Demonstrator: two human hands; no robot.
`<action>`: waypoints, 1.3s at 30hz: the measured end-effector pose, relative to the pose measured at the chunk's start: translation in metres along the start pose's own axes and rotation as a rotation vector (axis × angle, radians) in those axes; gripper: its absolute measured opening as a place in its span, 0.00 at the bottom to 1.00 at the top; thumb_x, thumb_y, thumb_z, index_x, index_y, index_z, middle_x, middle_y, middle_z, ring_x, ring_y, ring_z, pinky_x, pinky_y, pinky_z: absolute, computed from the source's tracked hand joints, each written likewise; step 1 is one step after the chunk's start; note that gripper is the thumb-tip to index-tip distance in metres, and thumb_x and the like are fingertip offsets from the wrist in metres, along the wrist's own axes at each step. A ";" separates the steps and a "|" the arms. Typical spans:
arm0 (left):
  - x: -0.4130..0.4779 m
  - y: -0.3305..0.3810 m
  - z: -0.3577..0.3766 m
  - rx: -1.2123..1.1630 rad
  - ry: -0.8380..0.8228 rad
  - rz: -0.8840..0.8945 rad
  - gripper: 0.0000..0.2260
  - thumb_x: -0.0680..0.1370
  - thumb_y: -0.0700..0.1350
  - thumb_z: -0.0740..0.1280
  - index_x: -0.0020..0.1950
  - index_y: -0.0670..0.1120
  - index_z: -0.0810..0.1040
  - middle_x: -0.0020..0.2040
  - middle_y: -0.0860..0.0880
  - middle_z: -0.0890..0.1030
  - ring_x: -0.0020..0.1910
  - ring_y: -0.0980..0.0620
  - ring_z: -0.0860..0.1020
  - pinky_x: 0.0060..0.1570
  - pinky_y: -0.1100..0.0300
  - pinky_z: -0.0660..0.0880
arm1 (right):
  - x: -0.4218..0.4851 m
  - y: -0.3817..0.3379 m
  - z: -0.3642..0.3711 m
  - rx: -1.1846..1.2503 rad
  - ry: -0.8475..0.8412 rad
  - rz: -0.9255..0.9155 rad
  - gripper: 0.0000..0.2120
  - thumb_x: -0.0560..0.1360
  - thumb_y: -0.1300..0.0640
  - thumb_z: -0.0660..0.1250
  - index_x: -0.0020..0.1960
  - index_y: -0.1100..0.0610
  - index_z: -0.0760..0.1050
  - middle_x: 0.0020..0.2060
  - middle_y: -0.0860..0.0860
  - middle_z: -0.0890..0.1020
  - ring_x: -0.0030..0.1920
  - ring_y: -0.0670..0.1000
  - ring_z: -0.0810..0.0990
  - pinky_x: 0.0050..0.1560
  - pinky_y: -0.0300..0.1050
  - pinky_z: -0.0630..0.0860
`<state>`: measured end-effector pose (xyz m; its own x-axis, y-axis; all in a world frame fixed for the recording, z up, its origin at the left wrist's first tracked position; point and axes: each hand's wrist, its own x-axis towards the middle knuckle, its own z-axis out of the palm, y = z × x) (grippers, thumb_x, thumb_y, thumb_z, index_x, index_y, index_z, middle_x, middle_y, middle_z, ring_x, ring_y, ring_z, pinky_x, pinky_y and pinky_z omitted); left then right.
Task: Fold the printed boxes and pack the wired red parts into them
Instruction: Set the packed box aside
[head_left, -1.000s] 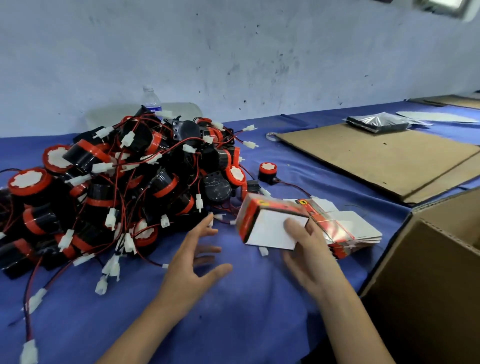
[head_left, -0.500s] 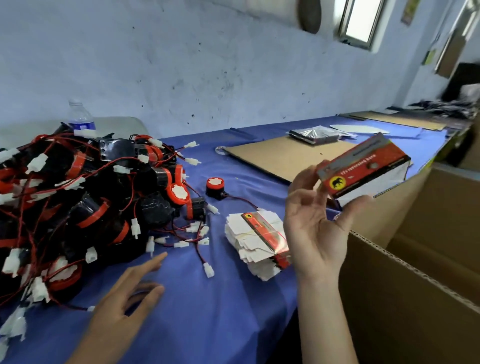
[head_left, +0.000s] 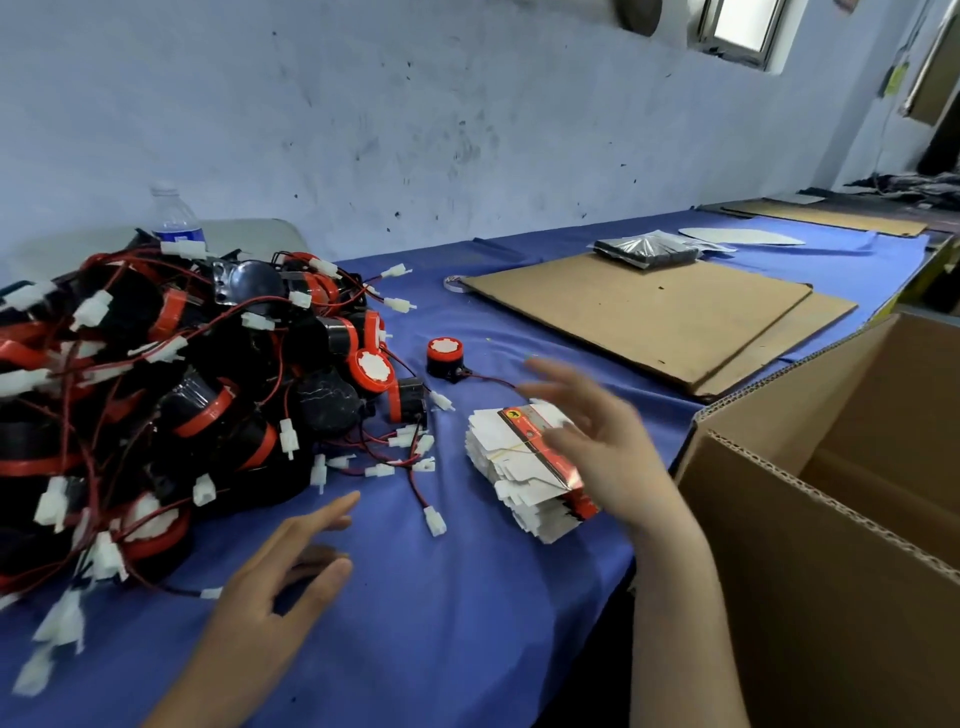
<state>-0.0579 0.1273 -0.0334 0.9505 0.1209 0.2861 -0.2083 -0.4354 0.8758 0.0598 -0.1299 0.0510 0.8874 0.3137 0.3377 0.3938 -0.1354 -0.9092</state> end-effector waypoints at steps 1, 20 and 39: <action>0.000 0.000 0.000 -0.003 -0.003 -0.004 0.20 0.72 0.53 0.64 0.61 0.72 0.72 0.59 0.62 0.77 0.54 0.55 0.80 0.54 0.66 0.74 | 0.002 0.008 0.002 -0.307 -0.068 0.134 0.29 0.74 0.71 0.58 0.68 0.45 0.71 0.68 0.45 0.73 0.75 0.47 0.60 0.68 0.46 0.66; -0.001 -0.002 0.000 0.036 -0.009 0.030 0.20 0.73 0.53 0.63 0.62 0.71 0.72 0.58 0.61 0.78 0.51 0.56 0.80 0.53 0.69 0.74 | -0.002 0.023 -0.024 -0.602 -0.231 0.382 0.25 0.77 0.67 0.64 0.72 0.53 0.68 0.74 0.45 0.64 0.73 0.46 0.62 0.63 0.33 0.59; -0.001 -0.001 0.002 0.077 -0.005 0.007 0.19 0.73 0.54 0.63 0.65 0.63 0.73 0.55 0.64 0.78 0.50 0.60 0.79 0.51 0.74 0.71 | 0.018 0.032 0.015 -0.545 0.574 -0.350 0.09 0.78 0.69 0.62 0.53 0.62 0.79 0.48 0.53 0.79 0.59 0.59 0.70 0.54 0.44 0.67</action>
<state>-0.0577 0.1260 -0.0357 0.9504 0.1131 0.2897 -0.1966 -0.5035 0.8413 0.0848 -0.1148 0.0244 0.6192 -0.0814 0.7810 0.5967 -0.5977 -0.5354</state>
